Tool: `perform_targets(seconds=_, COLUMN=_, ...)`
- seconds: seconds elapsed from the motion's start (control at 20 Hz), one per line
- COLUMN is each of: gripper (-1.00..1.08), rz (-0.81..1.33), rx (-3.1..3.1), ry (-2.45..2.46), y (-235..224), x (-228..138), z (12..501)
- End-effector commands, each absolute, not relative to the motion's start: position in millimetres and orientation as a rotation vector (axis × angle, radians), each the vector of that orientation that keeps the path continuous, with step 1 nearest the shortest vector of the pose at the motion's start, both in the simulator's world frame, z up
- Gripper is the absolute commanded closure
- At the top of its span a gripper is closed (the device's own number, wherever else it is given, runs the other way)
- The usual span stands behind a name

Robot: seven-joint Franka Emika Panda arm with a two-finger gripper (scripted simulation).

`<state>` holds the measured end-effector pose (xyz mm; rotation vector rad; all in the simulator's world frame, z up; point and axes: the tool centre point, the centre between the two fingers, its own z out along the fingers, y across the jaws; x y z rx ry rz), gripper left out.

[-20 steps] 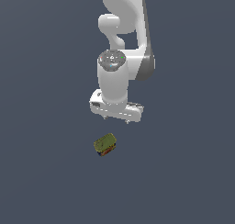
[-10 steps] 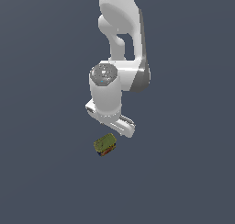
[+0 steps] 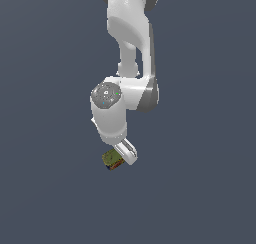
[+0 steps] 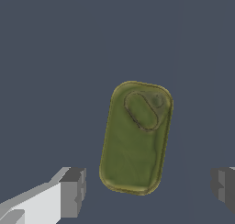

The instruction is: Pick up the object and move it to a goal position.

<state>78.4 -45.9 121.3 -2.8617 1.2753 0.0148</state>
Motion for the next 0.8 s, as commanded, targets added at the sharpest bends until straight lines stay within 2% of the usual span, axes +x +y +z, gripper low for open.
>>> perform_targets(seconds=0.0, gripper=-0.92, rz=0.01, rx=-2.828, ry=1.354, y=-49.5, x=83.3, z=117.3)
perform_targets(seconds=0.75, gripper=-0.92, rz=0.001, rx=-2.76, ry=1.501, y=-56.3, x=92.0, z=106.9)
